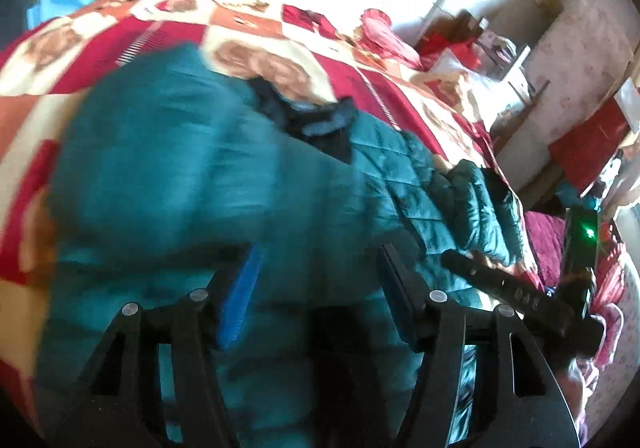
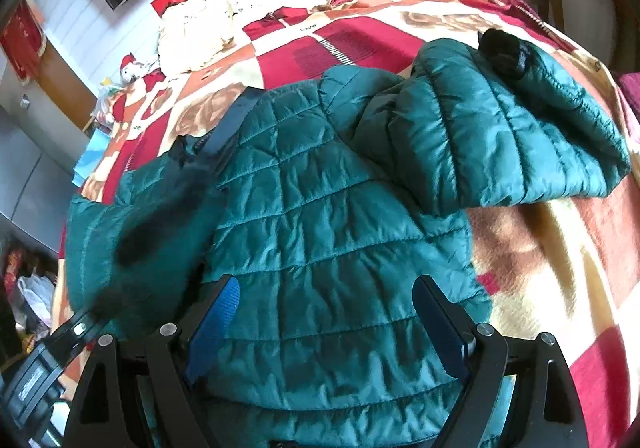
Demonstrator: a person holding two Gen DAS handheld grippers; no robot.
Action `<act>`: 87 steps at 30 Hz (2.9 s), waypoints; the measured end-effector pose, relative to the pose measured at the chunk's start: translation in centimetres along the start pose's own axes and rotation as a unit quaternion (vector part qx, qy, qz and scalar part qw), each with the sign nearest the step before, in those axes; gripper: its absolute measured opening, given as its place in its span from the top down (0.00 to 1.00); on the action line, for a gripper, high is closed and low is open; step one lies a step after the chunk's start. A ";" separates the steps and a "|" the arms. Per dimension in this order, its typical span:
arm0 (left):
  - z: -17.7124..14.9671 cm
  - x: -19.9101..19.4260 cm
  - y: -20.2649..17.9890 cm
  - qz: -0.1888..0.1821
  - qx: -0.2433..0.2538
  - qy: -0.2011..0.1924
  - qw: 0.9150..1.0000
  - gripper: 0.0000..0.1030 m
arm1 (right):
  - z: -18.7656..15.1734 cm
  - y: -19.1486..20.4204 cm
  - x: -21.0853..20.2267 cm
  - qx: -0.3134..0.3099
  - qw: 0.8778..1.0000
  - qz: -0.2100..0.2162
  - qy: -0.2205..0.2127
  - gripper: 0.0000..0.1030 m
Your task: Fold large clothes
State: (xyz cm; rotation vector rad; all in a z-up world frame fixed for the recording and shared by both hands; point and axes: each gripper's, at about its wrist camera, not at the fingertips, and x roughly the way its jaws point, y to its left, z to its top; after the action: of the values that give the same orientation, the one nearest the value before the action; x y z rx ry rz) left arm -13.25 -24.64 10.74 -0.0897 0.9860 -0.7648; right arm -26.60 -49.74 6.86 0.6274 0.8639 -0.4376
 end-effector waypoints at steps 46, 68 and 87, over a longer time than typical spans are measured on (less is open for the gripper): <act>-2.2 -3.1 13.7 0.165 -0.126 -0.057 0.976 0.39 | 7.3 5.1 2.4 -0.165 0.967 -0.147 -0.124 0.95; 5.9 5.2 17.5 0.178 -0.153 -0.019 0.972 0.39 | 6.4 2.0 7.5 -0.052 0.998 -0.007 -0.023 0.39; 6.4 1.7 12.8 0.198 -0.068 -0.083 0.974 0.35 | 6.6 2.4 4.5 -0.053 0.993 -0.066 -0.081 0.55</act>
State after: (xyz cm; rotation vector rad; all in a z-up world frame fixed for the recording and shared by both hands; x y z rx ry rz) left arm -0.77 -17.86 8.11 -0.0721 0.8599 -0.3181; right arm -18.89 -52.82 7.29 0.4312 0.7716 -0.5507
